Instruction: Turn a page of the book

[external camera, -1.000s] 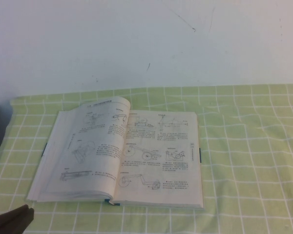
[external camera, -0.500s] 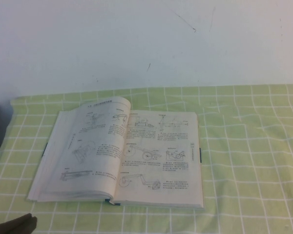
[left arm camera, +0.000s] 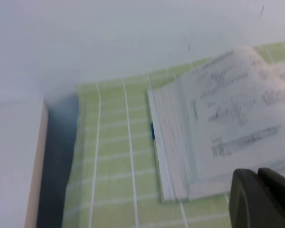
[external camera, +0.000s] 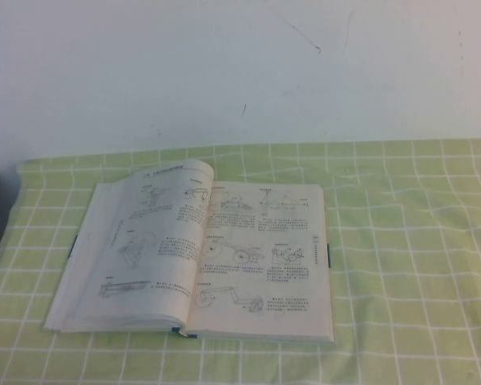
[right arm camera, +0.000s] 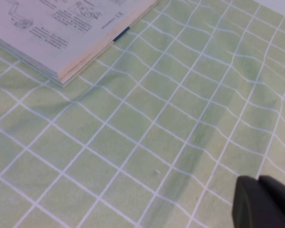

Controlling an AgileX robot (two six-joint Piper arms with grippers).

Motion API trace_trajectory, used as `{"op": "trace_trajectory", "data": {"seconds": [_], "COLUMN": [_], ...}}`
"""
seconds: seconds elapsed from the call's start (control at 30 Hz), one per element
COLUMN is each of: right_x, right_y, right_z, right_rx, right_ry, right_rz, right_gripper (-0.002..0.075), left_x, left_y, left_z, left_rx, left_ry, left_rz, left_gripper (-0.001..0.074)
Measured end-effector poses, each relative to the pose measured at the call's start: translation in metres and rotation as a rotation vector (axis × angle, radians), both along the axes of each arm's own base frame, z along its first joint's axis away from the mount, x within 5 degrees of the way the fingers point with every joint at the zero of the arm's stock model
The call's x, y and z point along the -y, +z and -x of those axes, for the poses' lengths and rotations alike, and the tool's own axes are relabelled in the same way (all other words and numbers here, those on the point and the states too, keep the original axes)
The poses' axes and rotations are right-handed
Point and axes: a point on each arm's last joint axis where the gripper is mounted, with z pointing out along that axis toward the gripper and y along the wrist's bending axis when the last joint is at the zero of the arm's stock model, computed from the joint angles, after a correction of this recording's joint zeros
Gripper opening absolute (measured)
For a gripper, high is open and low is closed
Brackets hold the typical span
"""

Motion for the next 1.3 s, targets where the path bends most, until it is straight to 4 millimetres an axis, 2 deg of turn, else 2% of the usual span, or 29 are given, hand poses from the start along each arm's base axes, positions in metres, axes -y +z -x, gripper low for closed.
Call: {"op": "trace_trajectory", "data": {"seconds": [0.1,0.33,1.3], "right_x": [0.0000,0.0000,0.0011], "right_y": [0.0000,0.0000,0.0003], "right_z": [0.0000,0.0000,-0.0006], "right_rx": [0.000,0.000,0.010], "right_ry": [0.000,0.000,-0.001], "right_rz": [0.000,0.000,0.020], "right_gripper": [-0.0003,-0.0003,-0.0003], "left_x": [-0.0007,-0.0016,-0.0017], "left_y": [-0.0078,-0.0080,-0.0076], "left_z": [0.0015,0.0017,0.0018], "left_rx": [-0.090,-0.098,-0.098], "left_ry": [0.029,0.061,0.060], "left_rz": [0.075,0.162,0.158], "left_gripper": [-0.0003,-0.0003,-0.0003]}}
